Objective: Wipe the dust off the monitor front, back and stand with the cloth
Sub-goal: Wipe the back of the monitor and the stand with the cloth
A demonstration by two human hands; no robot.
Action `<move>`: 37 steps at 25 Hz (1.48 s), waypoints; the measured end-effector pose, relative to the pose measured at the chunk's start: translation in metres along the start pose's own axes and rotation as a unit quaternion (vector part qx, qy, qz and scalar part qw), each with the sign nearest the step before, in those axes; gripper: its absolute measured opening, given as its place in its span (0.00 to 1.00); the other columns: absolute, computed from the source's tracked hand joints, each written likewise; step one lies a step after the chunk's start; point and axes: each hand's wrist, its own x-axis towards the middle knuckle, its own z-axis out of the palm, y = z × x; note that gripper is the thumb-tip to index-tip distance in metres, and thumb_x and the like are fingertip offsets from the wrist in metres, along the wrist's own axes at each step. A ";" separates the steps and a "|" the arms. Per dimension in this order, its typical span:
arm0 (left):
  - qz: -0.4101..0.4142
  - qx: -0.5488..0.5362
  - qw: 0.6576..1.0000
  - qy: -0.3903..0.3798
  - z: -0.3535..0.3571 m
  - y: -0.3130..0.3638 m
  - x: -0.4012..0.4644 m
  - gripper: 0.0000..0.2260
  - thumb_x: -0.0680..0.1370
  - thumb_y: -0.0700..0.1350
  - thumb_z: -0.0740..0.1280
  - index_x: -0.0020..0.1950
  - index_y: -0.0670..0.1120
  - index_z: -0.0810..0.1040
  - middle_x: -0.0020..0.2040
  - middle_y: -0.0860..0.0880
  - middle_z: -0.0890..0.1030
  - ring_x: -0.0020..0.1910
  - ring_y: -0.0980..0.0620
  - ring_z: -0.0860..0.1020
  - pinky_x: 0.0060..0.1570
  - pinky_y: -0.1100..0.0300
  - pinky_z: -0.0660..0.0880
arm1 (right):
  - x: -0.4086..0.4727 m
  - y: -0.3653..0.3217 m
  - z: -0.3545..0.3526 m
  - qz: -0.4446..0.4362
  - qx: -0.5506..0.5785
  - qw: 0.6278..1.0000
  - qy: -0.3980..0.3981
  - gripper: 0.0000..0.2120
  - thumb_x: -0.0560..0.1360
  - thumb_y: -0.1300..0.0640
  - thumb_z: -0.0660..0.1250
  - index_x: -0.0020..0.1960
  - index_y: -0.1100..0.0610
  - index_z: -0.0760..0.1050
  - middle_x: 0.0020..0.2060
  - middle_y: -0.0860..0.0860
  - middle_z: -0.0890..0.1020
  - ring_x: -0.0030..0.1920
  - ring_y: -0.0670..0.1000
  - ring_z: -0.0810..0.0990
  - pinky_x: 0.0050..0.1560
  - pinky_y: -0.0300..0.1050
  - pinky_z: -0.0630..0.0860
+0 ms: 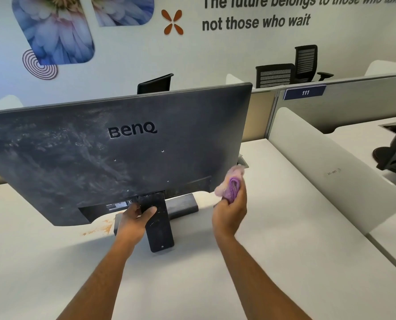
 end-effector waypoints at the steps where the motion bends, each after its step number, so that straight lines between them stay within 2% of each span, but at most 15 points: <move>1: -0.001 0.002 1.000 0.002 0.000 0.000 0.000 0.19 0.76 0.57 0.68 0.62 0.48 0.74 0.58 0.46 0.80 0.55 0.43 0.77 0.60 0.43 0.74 | 0.010 -0.006 0.004 -0.024 0.000 1.000 0.003 0.32 0.74 0.74 0.65 0.74 0.55 0.66 0.71 0.52 0.71 0.69 0.50 0.70 0.62 0.28 0.67; 5: 0.000 -0.004 1.000 0.006 0.001 -0.001 0.001 0.19 0.77 0.56 0.68 0.63 0.48 0.74 0.58 0.46 0.81 0.56 0.43 0.78 0.61 0.43 0.74 | 0.008 -0.014 0.022 -0.082 -0.045 0.988 -0.126 0.38 0.72 0.76 0.63 0.76 0.49 0.62 0.73 0.46 0.66 0.70 0.46 0.67 0.66 0.36 0.68; 7: 0.002 -0.002 1.000 0.008 0.001 -0.003 0.002 0.19 0.77 0.56 0.68 0.63 0.48 0.74 0.58 0.46 0.80 0.55 0.43 0.78 0.60 0.43 0.74 | -0.008 0.005 0.021 -0.109 -0.091 0.966 -0.215 0.35 0.71 0.75 0.62 0.74 0.52 0.65 0.73 0.48 0.65 0.71 0.49 0.66 0.69 0.42 0.67; 9: 0.001 0.001 1.000 0.008 0.001 -0.004 0.003 0.19 0.77 0.57 0.68 0.63 0.48 0.74 0.58 0.46 0.80 0.56 0.43 0.78 0.60 0.43 0.74 | -0.020 0.024 0.014 -0.050 -0.134 0.955 -0.259 0.29 0.73 0.71 0.63 0.71 0.53 0.68 0.69 0.50 0.69 0.69 0.50 0.69 0.67 0.43 0.68; 12: 0.001 0.012 1.000 0.009 0.002 -0.003 0.003 0.19 0.76 0.57 0.67 0.62 0.48 0.74 0.58 0.46 0.80 0.56 0.42 0.78 0.61 0.42 0.74 | -0.024 0.028 0.008 0.156 -0.137 0.969 -0.134 0.18 0.79 0.58 0.65 0.68 0.53 0.73 0.60 0.52 0.79 0.61 0.55 0.78 0.60 0.43 0.74; 15: 0.003 0.012 1.000 0.015 0.002 -0.003 0.003 0.19 0.76 0.57 0.67 0.62 0.48 0.74 0.58 0.46 0.80 0.55 0.44 0.77 0.61 0.43 0.74 | -0.013 0.013 0.008 0.030 -0.127 0.990 -0.045 0.27 0.76 0.64 0.68 0.74 0.54 0.67 0.68 0.51 0.74 0.66 0.49 0.73 0.60 0.31 0.68; 17: 0.004 0.007 1.000 0.011 0.002 -0.004 0.004 0.20 0.77 0.57 0.67 0.63 0.47 0.74 0.59 0.46 0.80 0.55 0.44 0.77 0.61 0.43 0.73 | -0.006 0.009 0.012 -0.064 -0.126 0.985 -0.098 0.30 0.77 0.64 0.67 0.76 0.54 0.63 0.72 0.47 0.70 0.68 0.43 0.69 0.62 0.29 0.67; 18: 0.004 0.005 1.000 0.010 0.002 -0.004 0.004 0.20 0.76 0.57 0.67 0.63 0.47 0.73 0.59 0.46 0.80 0.56 0.43 0.77 0.61 0.43 0.73 | -0.005 0.010 0.015 -0.047 -0.101 0.983 -0.144 0.26 0.79 0.60 0.66 0.76 0.51 0.64 0.69 0.44 0.72 0.67 0.41 0.71 0.61 0.30 0.71; 21: 0.006 0.010 1.000 0.010 0.003 -0.005 0.004 0.20 0.76 0.57 0.67 0.63 0.47 0.73 0.59 0.45 0.80 0.56 0.43 0.78 0.61 0.42 0.73 | -0.008 0.019 0.014 0.129 -0.086 0.970 -0.190 0.14 0.82 0.49 0.60 0.67 0.46 0.72 0.54 0.45 0.81 0.49 0.48 0.82 0.38 0.27 0.76; 23: 0.006 0.011 1.000 0.009 0.003 -0.005 0.004 0.20 0.76 0.57 0.67 0.63 0.47 0.73 0.59 0.45 0.80 0.57 0.42 0.78 0.61 0.42 0.73 | -0.005 0.022 0.004 0.230 -0.088 0.961 -0.123 0.13 0.82 0.55 0.60 0.65 0.50 0.75 0.53 0.52 0.81 0.43 0.50 0.82 0.28 0.32 0.77; 26: 0.008 0.011 1.000 0.006 0.002 -0.006 0.005 0.20 0.76 0.58 0.67 0.63 0.48 0.73 0.60 0.46 0.80 0.57 0.43 0.78 0.61 0.44 0.73 | 0.021 0.016 -0.005 0.169 -0.045 0.984 -0.018 0.22 0.78 0.66 0.61 0.71 0.52 0.71 0.63 0.53 0.78 0.61 0.57 0.78 0.57 0.51 0.80; 28: 0.006 0.011 1.000 0.005 0.002 -0.007 0.006 0.20 0.76 0.58 0.67 0.63 0.48 0.73 0.60 0.47 0.80 0.57 0.43 0.78 0.61 0.43 0.73 | 0.043 0.009 -0.004 0.148 -0.025 0.989 0.004 0.26 0.79 0.65 0.62 0.74 0.50 0.66 0.68 0.52 0.74 0.65 0.56 0.75 0.65 0.54 0.75; 33: 0.002 0.016 1.000 0.011 0.004 -0.008 0.007 0.20 0.76 0.58 0.67 0.63 0.49 0.73 0.59 0.48 0.80 0.58 0.42 0.77 0.62 0.42 0.73 | 0.055 0.003 0.016 0.222 0.037 0.972 -0.070 0.21 0.82 0.60 0.60 0.74 0.49 0.66 0.61 0.52 0.77 0.53 0.51 0.78 0.46 0.34 0.76; 35: 0.002 0.008 1.000 0.012 0.004 -0.010 0.008 0.20 0.76 0.58 0.67 0.63 0.49 0.73 0.57 0.48 0.80 0.56 0.43 0.78 0.60 0.43 0.73 | 0.037 -0.010 0.028 0.228 0.082 0.969 -0.048 0.22 0.81 0.64 0.59 0.72 0.48 0.69 0.55 0.46 0.79 0.52 0.49 0.78 0.42 0.25 0.73; 37: 0.005 0.005 1.000 0.014 0.003 -0.011 0.009 0.19 0.76 0.58 0.68 0.61 0.50 0.74 0.54 0.49 0.81 0.53 0.45 0.79 0.57 0.46 0.75 | 0.001 -0.030 0.034 0.177 0.105 0.973 -0.099 0.27 0.77 0.67 0.60 0.68 0.40 0.71 0.49 0.36 0.78 0.49 0.40 0.78 0.40 0.22 0.71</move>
